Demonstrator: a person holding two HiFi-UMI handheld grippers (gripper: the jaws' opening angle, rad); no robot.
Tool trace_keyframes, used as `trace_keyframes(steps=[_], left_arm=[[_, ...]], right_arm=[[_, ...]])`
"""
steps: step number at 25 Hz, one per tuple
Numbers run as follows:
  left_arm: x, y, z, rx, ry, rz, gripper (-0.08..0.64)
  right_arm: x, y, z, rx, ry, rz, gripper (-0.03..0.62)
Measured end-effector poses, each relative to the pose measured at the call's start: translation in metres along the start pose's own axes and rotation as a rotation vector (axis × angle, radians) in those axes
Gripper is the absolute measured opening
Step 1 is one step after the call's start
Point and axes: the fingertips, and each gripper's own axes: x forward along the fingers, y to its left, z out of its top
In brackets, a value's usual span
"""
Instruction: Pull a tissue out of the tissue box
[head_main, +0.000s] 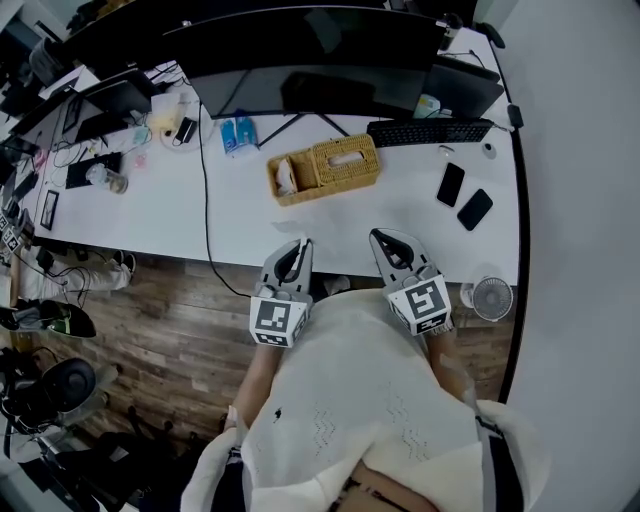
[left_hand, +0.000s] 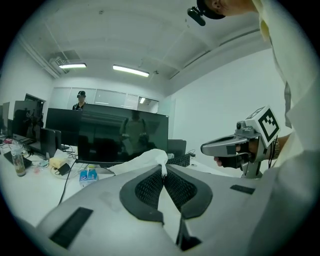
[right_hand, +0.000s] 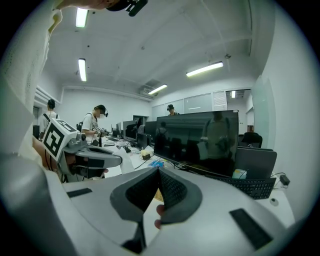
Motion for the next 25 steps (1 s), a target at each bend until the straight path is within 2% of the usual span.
trace_keyframes(steps=[12,18,25], left_arm=[[0.0,0.007,0.05,0.016,-0.104,0.009,0.014],[-0.002,0.017,0.078,0.066,-0.168,0.033,0.014],[-0.013,0.021,0.097,0.056,-0.217,0.041,0.014]], right_arm=[[-0.012,-0.012,0.039,-0.035,-0.082,-0.039,0.002],[-0.019,-0.016,0.056,-0.06,-0.124,-0.04,0.002],[-0.03,-0.016,0.082,-0.079,-0.186,-0.044,0.002]])
